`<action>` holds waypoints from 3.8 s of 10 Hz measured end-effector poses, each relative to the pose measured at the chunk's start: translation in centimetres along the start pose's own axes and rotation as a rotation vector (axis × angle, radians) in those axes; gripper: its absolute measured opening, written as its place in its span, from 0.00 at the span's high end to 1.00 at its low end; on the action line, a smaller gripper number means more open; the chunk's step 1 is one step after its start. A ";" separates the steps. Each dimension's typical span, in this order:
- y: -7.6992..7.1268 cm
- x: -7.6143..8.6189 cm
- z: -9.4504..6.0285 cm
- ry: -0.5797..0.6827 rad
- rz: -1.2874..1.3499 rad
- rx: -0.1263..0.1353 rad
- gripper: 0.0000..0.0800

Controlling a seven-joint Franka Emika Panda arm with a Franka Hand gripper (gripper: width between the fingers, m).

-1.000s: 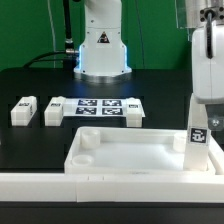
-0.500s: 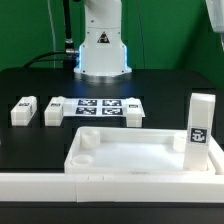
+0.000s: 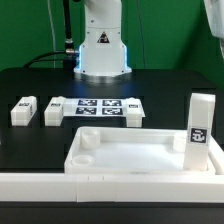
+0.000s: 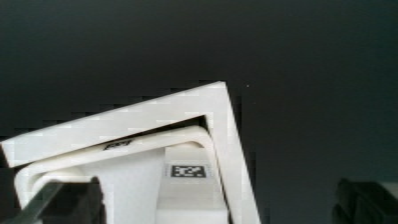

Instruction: Assemble desk

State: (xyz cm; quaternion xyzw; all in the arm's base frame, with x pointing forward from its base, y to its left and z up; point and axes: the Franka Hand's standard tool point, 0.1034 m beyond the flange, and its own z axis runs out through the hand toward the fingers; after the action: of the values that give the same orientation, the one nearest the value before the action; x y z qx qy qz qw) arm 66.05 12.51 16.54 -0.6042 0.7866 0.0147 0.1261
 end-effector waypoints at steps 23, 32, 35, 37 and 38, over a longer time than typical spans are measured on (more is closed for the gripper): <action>14.5 10.8 5.7 -0.005 -1.823 -0.226 0.19; 18.7 15.2 6.4 -0.456 -1.565 -0.768 0.19; 20.5 16.2 7.1 -0.612 -1.474 -0.933 0.19; 20.6 16.9 8.4 -0.720 -1.392 -1.041 0.19; 20.4 16.8 8.2 -0.709 -1.402 -1.029 0.19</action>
Offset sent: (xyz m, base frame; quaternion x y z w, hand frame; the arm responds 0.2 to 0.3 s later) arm -0.0562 -0.0084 0.0095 -0.0154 -0.0098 -0.2484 0.9685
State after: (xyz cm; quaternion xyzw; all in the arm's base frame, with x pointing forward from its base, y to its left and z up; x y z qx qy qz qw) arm 44.05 3.53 2.35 -0.8820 0.0559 0.4647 0.0558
